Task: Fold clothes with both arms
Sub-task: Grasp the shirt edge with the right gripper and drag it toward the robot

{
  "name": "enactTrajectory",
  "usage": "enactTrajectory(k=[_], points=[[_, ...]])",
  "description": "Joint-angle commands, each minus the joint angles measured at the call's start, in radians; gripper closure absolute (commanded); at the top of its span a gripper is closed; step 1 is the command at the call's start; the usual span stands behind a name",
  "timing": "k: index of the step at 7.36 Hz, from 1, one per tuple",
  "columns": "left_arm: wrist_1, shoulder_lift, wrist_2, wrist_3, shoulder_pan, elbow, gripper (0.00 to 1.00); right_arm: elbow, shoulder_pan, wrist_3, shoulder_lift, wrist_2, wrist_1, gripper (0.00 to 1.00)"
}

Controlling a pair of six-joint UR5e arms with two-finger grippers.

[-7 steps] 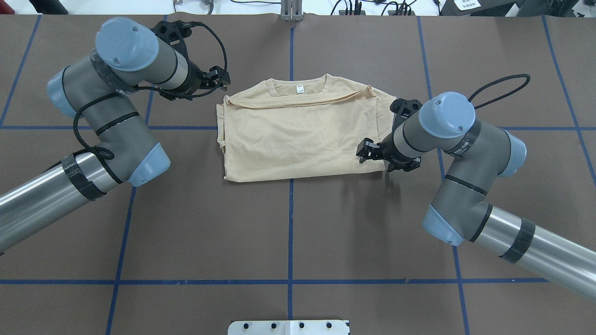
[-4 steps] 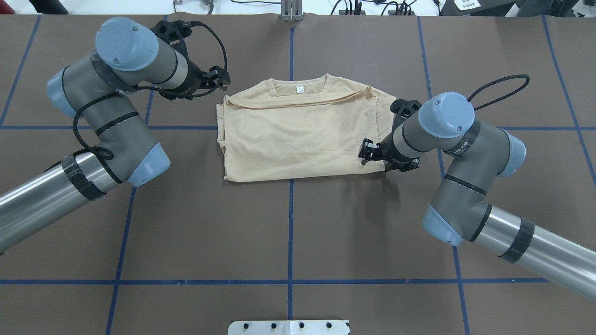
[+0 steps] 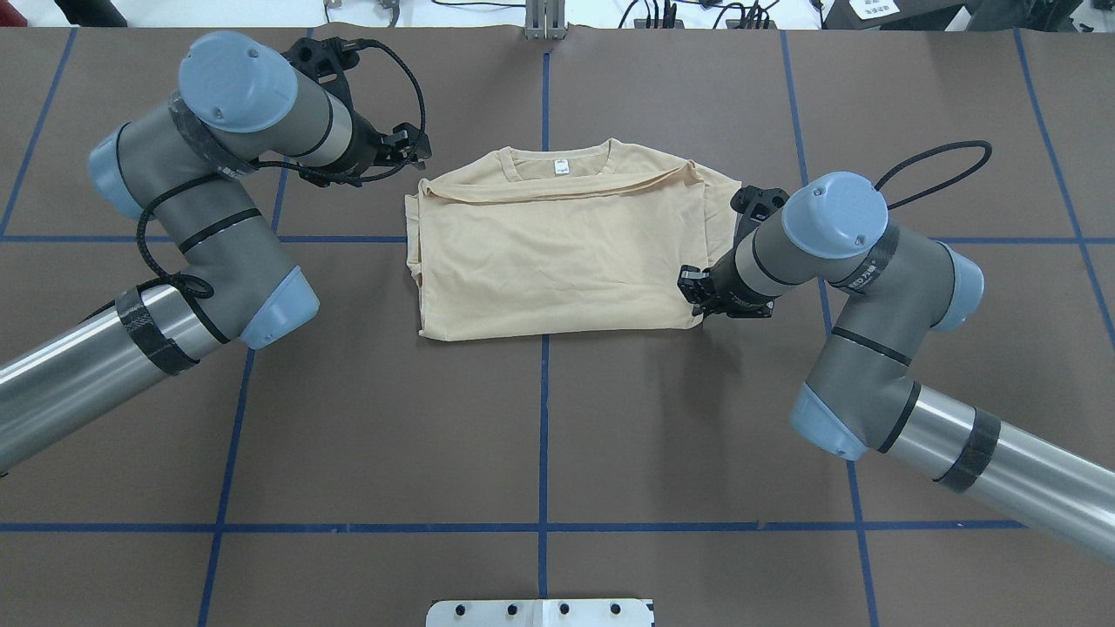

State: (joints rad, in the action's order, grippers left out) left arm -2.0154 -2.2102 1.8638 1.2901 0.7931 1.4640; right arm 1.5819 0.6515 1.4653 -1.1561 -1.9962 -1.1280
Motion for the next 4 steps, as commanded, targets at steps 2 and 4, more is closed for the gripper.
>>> enactTrajectory(k=[2,4], points=[[0.003,0.003,0.002,0.000,0.000,0.015,0.07,0.091,0.025,0.001,-0.020,-0.105,-0.029,1.00],[0.003,0.003,0.002,0.000,0.000,0.019,0.08,0.234,0.025,0.001,-0.109,-0.168,-0.111,1.00]])
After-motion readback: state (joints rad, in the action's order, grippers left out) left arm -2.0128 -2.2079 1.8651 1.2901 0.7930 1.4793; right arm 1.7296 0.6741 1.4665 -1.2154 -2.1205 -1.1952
